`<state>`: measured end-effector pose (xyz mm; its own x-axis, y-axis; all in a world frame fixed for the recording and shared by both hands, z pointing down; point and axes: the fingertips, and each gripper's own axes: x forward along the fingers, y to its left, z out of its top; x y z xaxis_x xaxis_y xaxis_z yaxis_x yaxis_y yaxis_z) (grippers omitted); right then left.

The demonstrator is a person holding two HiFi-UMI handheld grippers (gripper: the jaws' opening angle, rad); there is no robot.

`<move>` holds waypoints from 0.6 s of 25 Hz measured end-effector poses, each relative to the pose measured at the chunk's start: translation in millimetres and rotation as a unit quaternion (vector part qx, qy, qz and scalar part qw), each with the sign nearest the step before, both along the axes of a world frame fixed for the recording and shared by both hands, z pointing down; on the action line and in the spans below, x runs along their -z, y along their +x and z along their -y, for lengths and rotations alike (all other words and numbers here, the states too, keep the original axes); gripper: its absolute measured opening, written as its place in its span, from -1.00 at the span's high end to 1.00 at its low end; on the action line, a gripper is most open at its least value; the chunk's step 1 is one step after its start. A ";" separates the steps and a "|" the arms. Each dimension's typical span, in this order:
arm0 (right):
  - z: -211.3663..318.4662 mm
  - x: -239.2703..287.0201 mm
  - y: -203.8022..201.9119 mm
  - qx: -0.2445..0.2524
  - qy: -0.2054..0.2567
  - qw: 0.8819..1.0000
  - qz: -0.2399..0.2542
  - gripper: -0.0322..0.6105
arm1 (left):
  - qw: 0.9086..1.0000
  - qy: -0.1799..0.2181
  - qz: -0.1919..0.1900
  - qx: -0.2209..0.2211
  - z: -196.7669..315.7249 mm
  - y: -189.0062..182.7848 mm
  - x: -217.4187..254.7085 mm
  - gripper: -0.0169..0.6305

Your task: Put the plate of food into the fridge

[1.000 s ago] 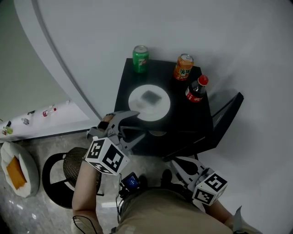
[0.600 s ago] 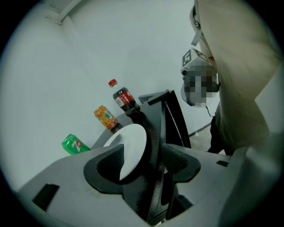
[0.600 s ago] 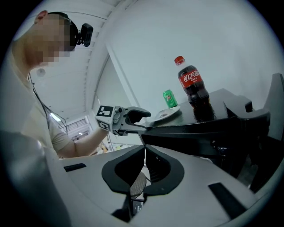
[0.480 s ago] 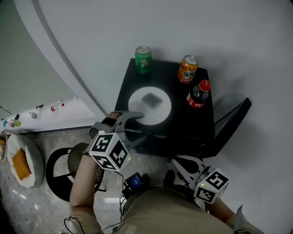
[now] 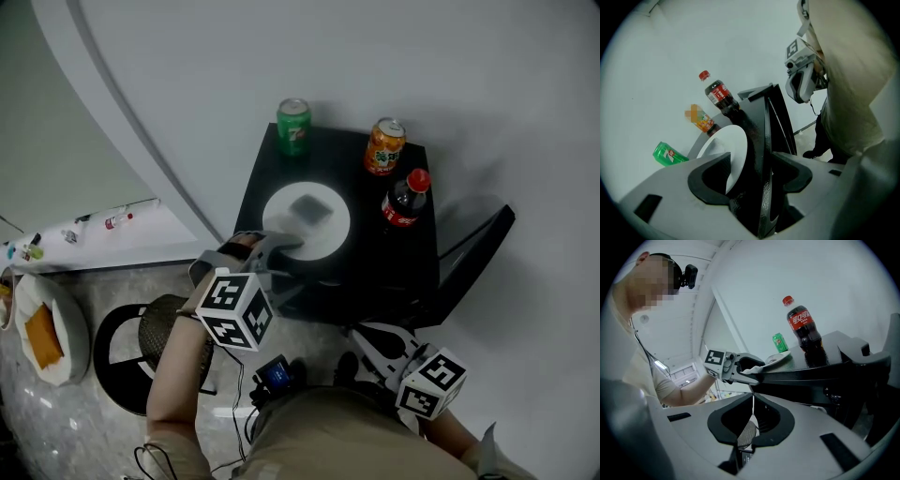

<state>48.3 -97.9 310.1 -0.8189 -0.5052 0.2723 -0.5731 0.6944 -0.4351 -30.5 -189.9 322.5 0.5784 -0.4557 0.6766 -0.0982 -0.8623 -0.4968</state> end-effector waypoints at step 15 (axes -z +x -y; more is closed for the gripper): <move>-5.5 -4.1 -5.5 -0.002 -0.005 1.000 0.000 0.83 | 1.000 0.001 -0.020 0.000 -15.3 4.5 4.1 0.17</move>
<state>42.8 -92.4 314.2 -0.8165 -0.5065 0.2770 -0.5763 0.6874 -0.4420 -25.9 -174.6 318.4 0.6054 -0.4562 0.6522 -0.1175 -0.8617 -0.4937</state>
